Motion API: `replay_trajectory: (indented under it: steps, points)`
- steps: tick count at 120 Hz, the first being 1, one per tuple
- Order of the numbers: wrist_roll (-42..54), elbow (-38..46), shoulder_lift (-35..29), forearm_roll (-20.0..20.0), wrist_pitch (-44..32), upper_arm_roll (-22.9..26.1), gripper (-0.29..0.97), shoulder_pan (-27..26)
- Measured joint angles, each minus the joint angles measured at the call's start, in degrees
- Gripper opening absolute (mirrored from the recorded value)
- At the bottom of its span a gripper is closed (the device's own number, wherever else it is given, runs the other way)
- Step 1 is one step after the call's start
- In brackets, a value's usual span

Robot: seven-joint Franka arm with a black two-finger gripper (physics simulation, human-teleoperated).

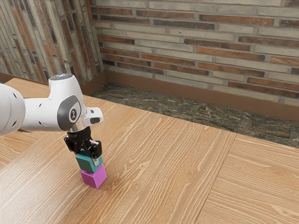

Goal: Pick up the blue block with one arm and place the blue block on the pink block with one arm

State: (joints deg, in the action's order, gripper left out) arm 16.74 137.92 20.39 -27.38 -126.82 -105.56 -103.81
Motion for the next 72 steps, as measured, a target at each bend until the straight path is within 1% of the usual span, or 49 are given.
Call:
replay_trajectory:
  steps: [21, 37, 43, 48, 54, 58, 64, 72]
  points:
    - [0.5, 0.0, 0.0, -0.4, -0.1, 0.0, 0.53, 0.0]
    - [0.9, -0.3, 0.3, -0.5, 0.1, -0.3, 0.6, 0.0]
    - [1.1, -2.1, 0.6, 0.0, 1.0, -2.0, 0.62, -0.1]
    - [1.3, -7.6, 0.7, 2.2, 3.4, -5.7, 0.63, -0.4]
    - [1.5, -22.5, 0.4, 7.3, 9.1, -10.7, 0.64, -0.5]
    - [1.6, -29.3, 0.2, 10.4, 12.7, -12.7, 0.65, -0.7]
    - [1.7, -34.2, -0.3, 13.6, 17.1, -14.6, 0.65, -1.5]
    - [1.7, -36.5, -1.5, 16.1, 21.5, -15.5, 0.66, -3.3]
